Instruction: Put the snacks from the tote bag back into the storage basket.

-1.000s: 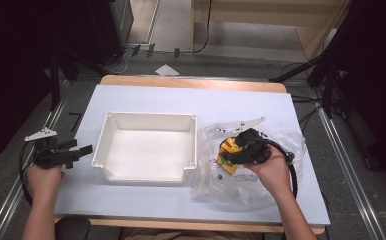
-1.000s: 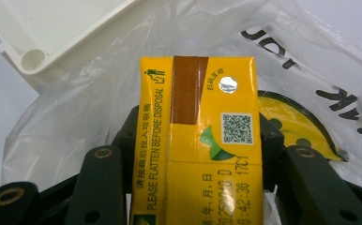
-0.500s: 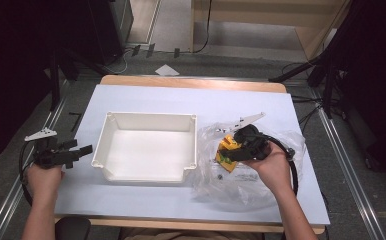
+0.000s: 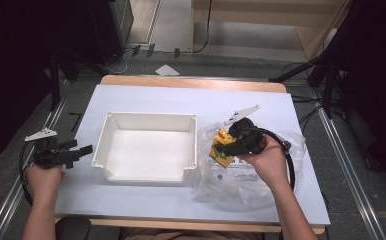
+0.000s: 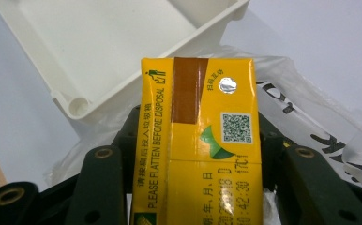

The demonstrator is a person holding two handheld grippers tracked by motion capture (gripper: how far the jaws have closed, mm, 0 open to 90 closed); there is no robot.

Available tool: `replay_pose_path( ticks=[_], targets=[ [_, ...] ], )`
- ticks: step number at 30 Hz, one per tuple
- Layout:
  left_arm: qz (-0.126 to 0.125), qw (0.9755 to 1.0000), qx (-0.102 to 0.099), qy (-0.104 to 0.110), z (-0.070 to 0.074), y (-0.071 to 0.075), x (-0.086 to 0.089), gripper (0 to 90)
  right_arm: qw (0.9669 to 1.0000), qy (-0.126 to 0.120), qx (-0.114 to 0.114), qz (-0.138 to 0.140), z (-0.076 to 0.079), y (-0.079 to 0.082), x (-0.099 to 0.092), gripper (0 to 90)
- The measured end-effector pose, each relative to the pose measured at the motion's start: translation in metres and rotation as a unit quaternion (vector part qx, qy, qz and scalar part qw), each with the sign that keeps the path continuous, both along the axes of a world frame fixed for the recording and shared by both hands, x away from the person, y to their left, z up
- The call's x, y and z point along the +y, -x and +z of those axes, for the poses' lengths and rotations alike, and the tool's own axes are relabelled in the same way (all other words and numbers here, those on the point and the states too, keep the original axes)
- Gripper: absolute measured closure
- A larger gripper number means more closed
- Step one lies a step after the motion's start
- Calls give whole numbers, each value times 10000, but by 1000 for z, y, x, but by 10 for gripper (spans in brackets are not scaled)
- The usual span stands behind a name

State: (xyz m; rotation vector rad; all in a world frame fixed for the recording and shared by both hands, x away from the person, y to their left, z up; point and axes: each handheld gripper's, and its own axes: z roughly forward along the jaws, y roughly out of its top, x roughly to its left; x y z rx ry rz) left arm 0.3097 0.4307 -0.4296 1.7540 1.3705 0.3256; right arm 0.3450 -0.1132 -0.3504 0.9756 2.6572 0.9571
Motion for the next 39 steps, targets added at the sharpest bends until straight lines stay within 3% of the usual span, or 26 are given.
replay_pose_path(
  ticks=[3,11,21,39],
  targets=[
    [-25,10000,6,-12,0,0,-1,167,10000,-47,-73,9,10,1,-1,532],
    [14,10000,-54,-8,1,1,-1,168,9999,-43,-141,20,18,-2,1,532],
    [-45,10000,-22,-45,0,0,-4,168,9999,-39,-122,69,24,-9,11,532],
    [-36,10000,-7,-16,0,0,-4,168,9994,-67,-185,267,52,-24,24,532]
  ],
)
